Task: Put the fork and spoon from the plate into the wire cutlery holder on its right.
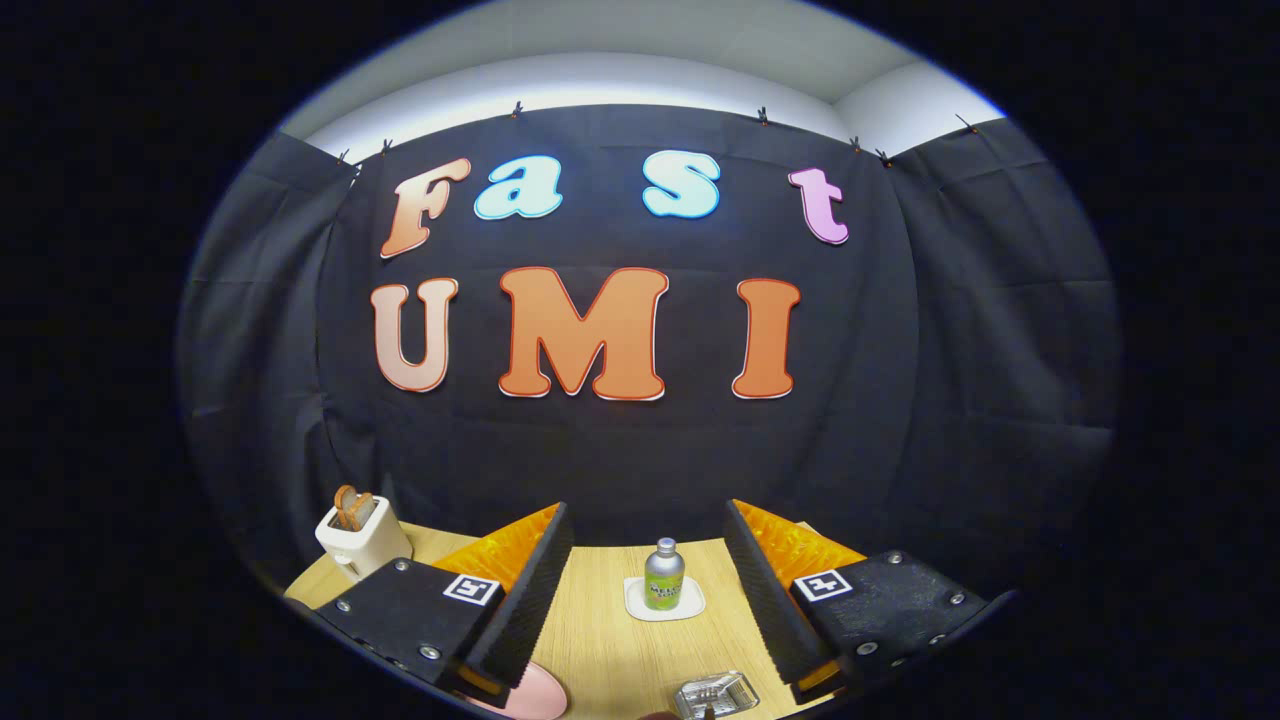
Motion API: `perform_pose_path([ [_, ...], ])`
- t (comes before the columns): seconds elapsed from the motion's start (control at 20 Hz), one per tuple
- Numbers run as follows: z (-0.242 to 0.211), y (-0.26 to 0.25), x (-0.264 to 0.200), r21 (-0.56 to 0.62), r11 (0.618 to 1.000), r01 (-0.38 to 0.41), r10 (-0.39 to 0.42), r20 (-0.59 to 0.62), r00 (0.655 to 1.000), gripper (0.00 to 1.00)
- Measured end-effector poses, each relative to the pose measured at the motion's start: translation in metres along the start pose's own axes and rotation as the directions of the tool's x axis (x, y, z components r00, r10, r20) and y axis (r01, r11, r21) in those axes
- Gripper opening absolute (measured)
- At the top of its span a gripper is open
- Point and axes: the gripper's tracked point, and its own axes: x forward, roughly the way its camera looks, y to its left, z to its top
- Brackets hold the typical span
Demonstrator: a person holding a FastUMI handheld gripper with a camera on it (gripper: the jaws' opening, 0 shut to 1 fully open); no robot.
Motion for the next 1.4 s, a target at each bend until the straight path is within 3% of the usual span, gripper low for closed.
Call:
perform_pose_path([
  [0.15,0.003,0.026,-0.006,-0.006,1.000,-0.025,0.025,0.025,0.999,0.97],
  [0.45,-0.008,0.089,-0.017,-0.008,0.997,-0.082,0.082,0.028,0.996,0.97],
  [0.75,-0.089,0.152,-0.031,-0.014,0.981,-0.192,0.187,-0.162,0.969,0.97],
  [0.95,-0.166,0.183,-0.043,-0.011,0.963,-0.269,0.248,-0.352,0.903,0.97],
  [1.4,-0.305,0.212,-0.080,-0.017,0.928,-0.372,0.265,-0.674,0.690,0.94],
])
